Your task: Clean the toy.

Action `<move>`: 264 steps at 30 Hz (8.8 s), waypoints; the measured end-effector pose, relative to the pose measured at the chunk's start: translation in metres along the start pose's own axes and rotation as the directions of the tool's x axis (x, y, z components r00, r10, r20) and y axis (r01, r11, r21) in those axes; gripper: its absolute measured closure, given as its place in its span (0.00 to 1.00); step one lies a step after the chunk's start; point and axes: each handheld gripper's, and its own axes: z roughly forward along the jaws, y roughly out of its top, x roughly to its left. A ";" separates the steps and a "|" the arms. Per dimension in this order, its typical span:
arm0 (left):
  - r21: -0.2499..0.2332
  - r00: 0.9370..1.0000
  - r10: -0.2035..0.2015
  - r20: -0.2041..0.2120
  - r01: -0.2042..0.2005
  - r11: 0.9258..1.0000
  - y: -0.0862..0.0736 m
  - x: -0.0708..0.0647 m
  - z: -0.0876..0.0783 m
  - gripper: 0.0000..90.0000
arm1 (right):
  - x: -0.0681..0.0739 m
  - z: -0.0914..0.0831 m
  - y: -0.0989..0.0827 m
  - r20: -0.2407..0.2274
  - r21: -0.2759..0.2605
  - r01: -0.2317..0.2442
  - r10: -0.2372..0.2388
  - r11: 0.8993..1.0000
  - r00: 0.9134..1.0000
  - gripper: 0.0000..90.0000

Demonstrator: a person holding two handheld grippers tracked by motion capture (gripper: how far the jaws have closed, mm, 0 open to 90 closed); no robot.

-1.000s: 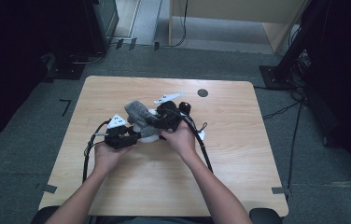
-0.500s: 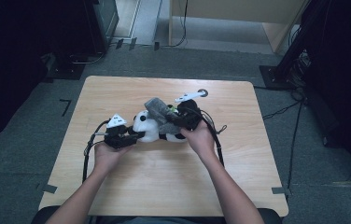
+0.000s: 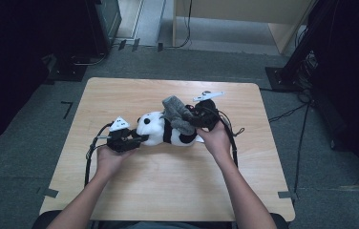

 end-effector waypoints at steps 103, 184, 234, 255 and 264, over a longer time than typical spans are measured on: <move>0.024 1.000 -0.008 -0.021 0.008 1.000 -0.006 0.000 0.002 0.60 | -0.025 -0.042 -0.067 0.004 -0.104 -0.056 0.056 0.993 0.998 0.87; 0.004 0.994 0.062 0.089 -0.063 0.998 -0.012 -0.003 -0.022 0.67 | -0.038 -0.030 -0.077 -0.057 -0.211 -0.082 0.071 0.974 0.996 0.87; -0.108 0.969 0.147 0.197 -0.127 0.986 0.007 0.026 0.004 0.22 | -0.077 0.048 -0.056 -0.083 -0.079 -0.129 0.123 0.988 0.989 0.88; -0.085 0.992 0.078 0.103 -0.070 0.994 0.009 0.018 0.015 0.47 | -0.076 0.041 -0.057 -0.058 -0.065 -0.141 0.137 0.988 0.989 0.88; -0.058 0.995 0.057 0.086 -0.052 0.997 0.011 0.015 0.009 0.55 | -0.081 0.008 -0.055 -0.029 -0.105 -0.153 0.150 0.983 0.988 0.88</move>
